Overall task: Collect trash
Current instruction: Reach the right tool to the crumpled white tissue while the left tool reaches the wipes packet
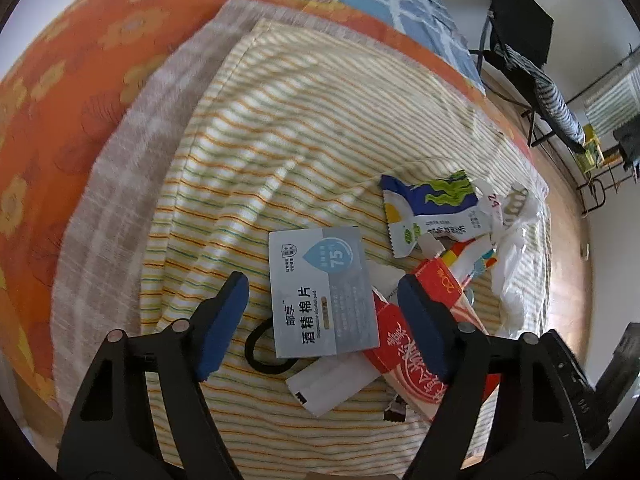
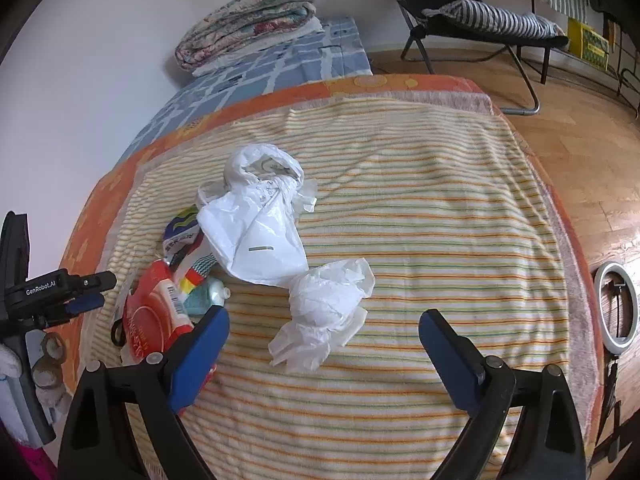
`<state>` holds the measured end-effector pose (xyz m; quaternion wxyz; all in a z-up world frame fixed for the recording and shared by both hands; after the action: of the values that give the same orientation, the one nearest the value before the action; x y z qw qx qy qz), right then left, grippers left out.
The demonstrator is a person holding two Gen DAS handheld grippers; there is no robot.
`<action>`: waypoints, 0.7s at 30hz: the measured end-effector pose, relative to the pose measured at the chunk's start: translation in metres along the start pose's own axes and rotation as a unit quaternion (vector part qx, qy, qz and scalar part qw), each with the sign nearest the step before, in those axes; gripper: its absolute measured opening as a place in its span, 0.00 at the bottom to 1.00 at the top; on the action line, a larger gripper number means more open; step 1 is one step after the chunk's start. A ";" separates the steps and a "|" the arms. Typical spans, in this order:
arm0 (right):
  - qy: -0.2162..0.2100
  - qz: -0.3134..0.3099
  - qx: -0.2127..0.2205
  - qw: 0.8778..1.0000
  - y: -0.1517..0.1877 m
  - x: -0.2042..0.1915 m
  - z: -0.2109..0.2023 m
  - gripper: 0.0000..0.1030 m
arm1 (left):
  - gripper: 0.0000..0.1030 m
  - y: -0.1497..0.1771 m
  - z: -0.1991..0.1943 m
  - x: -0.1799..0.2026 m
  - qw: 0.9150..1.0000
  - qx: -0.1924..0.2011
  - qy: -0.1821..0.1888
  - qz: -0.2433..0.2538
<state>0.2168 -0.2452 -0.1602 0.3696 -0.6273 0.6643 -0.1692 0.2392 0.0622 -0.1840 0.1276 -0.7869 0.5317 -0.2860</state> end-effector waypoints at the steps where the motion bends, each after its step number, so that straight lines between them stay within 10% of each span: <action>1: -0.001 0.003 -0.003 1.000 0.001 0.000 0.002 0.94 | 0.77 0.000 0.002 -0.001 1.000 -0.001 -0.003 -0.001; 21: -0.009 0.048 -0.040 0.998 0.010 -0.001 0.031 0.80 | 0.62 0.005 0.024 0.004 1.000 -0.020 0.002 -0.006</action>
<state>0.2319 -0.2350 -0.1873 0.3581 -0.6103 0.6964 -0.1193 0.2509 0.0539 -0.2045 0.1097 -0.7918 0.5329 -0.2775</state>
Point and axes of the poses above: each gripper's, at about its wrist camera, not at the fingertips, and z roughly the way its jaws point, x to its right, y to its underside, the point moved 6 cm from there along z, roughly the way its jaws point, and after that the axes turned 15 degrees about x, right-handed, at the moved point
